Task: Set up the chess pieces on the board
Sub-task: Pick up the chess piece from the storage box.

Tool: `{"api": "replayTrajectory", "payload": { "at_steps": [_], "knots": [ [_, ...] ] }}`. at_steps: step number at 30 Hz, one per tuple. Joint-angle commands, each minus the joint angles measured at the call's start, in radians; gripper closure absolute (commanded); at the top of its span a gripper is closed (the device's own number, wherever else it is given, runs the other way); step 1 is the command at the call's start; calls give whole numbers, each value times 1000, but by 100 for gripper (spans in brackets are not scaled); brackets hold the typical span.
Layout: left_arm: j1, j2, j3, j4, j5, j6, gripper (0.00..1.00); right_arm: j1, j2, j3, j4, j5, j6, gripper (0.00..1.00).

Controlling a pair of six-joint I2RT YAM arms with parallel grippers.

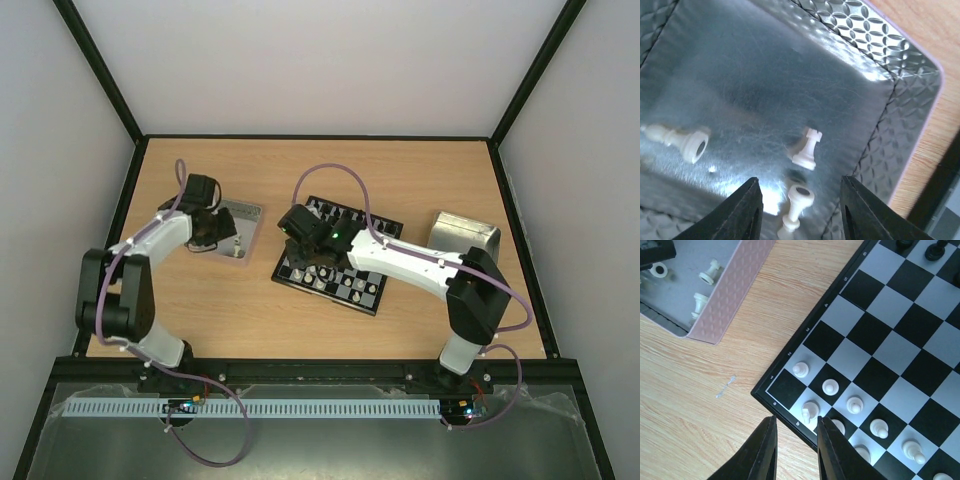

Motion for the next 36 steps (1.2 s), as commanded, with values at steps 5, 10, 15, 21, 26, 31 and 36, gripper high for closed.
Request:
{"api": "replayTrajectory", "payload": {
  "at_steps": [5, 10, 15, 21, 26, 31, 36],
  "knots": [
    [-56, 193, 117, -90, -21, 69, 54, 5, -38, -68, 61, 28, 13, 79],
    [-79, 253, 138, -107, -57, 72, 63, 4, -60, -98, 76, 33, 12, 79],
    [-84, 276, 141, -106, -78, 71, 64, 4, -71, -120, 89, 27, 18, 79],
    [-84, 301, 150, -103, -84, 73, 65, 4, -74, -124, 99, 25, 22, 80],
    [-83, 323, 155, -98, -91, 71, 70, 3, -74, -122, 97, 26, 20, 80],
    [-85, 331, 147, -95, -89, 70, 82, 3, -80, -124, 93, 30, 26, 80],
    [-98, 285, 139, -89, -96, 74, 85, 2, -110, -137, 124, 39, 42, 83]
  ]
}}
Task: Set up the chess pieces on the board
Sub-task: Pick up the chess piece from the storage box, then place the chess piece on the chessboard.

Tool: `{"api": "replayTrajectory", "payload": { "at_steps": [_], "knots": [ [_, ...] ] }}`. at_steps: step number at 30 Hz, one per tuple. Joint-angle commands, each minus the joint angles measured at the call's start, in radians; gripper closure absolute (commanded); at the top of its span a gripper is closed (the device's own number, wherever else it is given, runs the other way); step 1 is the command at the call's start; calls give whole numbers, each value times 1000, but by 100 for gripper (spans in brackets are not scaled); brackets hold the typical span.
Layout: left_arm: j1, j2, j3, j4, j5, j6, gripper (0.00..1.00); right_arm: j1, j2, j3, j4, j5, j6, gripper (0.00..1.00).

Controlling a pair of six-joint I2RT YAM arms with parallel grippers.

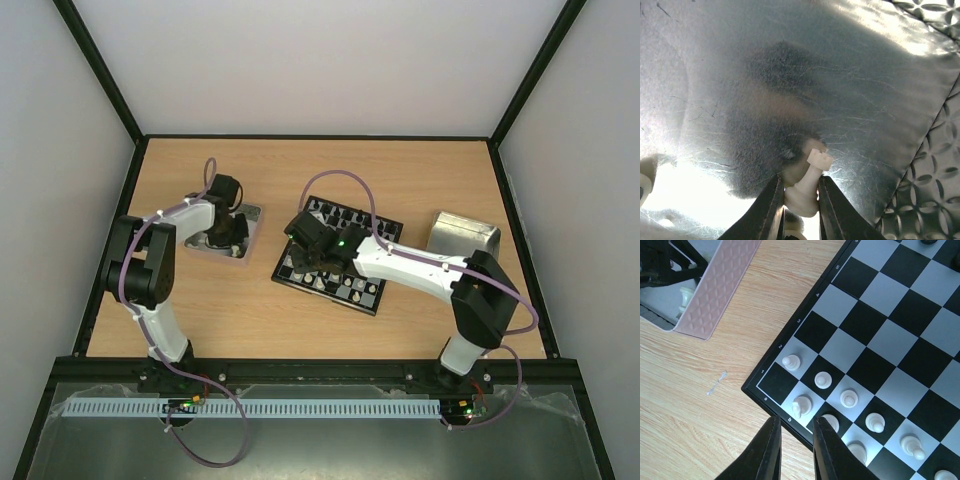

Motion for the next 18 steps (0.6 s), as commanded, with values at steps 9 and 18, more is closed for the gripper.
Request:
{"api": "replayTrajectory", "payload": {
  "at_steps": [9, 18],
  "knots": [
    [-47, -238, -59, 16, 50, 19, 86, -49, -221, -117, 162, 30, 85, 78],
    [-186, -465, -163, 187, 297, 57, 85, -149, -368, -200, 250, -233, 87, 52]
  ]
}}
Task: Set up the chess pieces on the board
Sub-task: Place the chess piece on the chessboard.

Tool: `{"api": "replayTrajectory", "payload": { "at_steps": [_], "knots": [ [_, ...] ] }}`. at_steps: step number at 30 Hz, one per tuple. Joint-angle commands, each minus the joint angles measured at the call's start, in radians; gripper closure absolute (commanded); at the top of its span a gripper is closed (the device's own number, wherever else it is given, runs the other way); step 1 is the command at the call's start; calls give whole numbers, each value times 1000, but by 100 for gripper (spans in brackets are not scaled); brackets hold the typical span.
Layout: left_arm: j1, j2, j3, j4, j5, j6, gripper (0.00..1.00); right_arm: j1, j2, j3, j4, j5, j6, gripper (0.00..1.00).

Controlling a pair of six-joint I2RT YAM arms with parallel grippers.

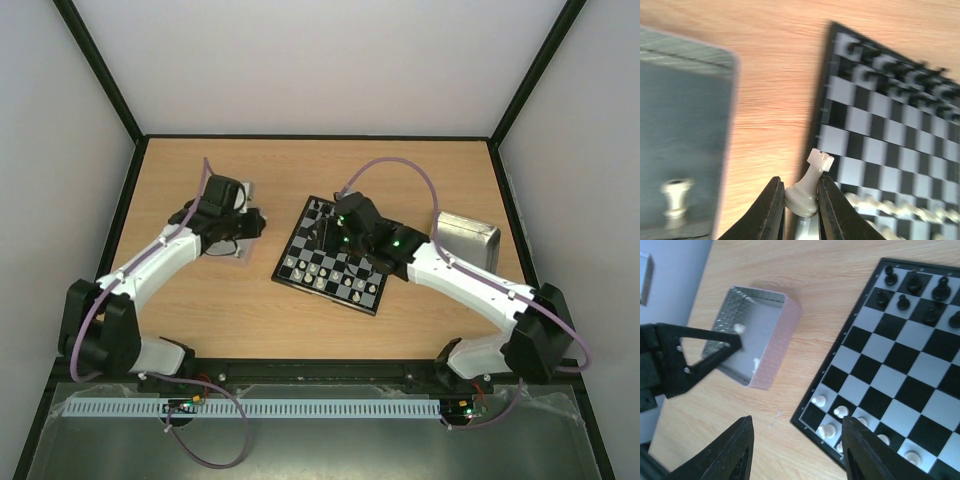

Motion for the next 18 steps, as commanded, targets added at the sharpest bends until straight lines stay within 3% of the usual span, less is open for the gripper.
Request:
{"api": "replayTrajectory", "payload": {
  "at_steps": [1, 4, 9, 18],
  "knots": [
    [-91, -70, -48, 115, 183, 35, 85, -24, -74, -34, 78, -164, 6, 49],
    [-156, -112, -78, 191, 266, 45, 85, -42, -117, -56, 110, -218, 20, 43],
    [-222, -169, -132, 290, 397, 60, 85, -60, -151, -84, 115, -256, 58, 42],
    [-255, -232, -171, 367, 530, 77, 86, -60, -186, -122, 109, -316, 95, 57]
  ]
}}
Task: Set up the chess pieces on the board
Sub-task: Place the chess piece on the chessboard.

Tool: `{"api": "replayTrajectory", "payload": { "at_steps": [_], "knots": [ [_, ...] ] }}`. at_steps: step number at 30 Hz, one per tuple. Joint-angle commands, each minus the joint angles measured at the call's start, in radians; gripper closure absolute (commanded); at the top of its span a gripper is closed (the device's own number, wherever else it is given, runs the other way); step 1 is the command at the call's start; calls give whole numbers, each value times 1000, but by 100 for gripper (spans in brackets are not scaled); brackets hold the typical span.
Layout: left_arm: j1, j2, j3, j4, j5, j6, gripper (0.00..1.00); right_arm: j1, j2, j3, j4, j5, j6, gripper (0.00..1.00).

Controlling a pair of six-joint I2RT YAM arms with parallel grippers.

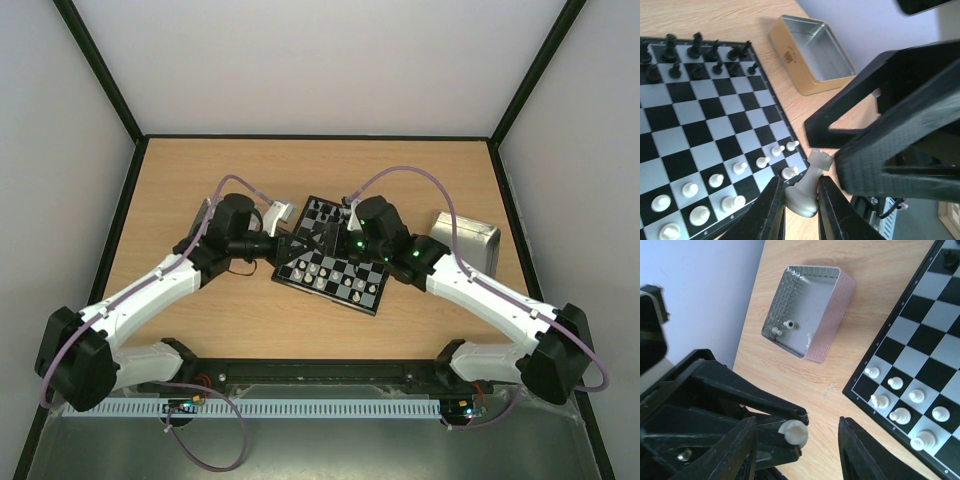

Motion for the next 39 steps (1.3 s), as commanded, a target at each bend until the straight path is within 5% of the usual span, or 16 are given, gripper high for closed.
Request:
{"api": "replayTrajectory", "payload": {
  "at_steps": [1, 13, 16, 19, 24, 32, 39],
  "knots": [
    [-6, -35, -20, 81, 97, 21, 85, -3, -38, -24, 17, -49, 21, 57],
    [-9, -54, -32, 97, 112, 27, 85, -2, -55, -78, 96, -160, 125, 86],
    [-9, -56, -30, 96, 101, 24, 70, -3, -64, -83, 104, -145, 131, 92],
    [-9, -65, -24, 56, 34, 27, 46, -3, -72, -77, 65, -54, 83, 92],
    [-7, -102, -39, -17, -217, -3, 31, -3, -78, -69, -62, 243, -46, 93],
    [35, -221, -71, -139, -672, -137, 24, -3, -89, -105, -224, 571, -137, 92],
    [52, -273, -100, -123, -657, -153, 24, 11, -162, -207, -314, 613, -72, 93]
  ]
}}
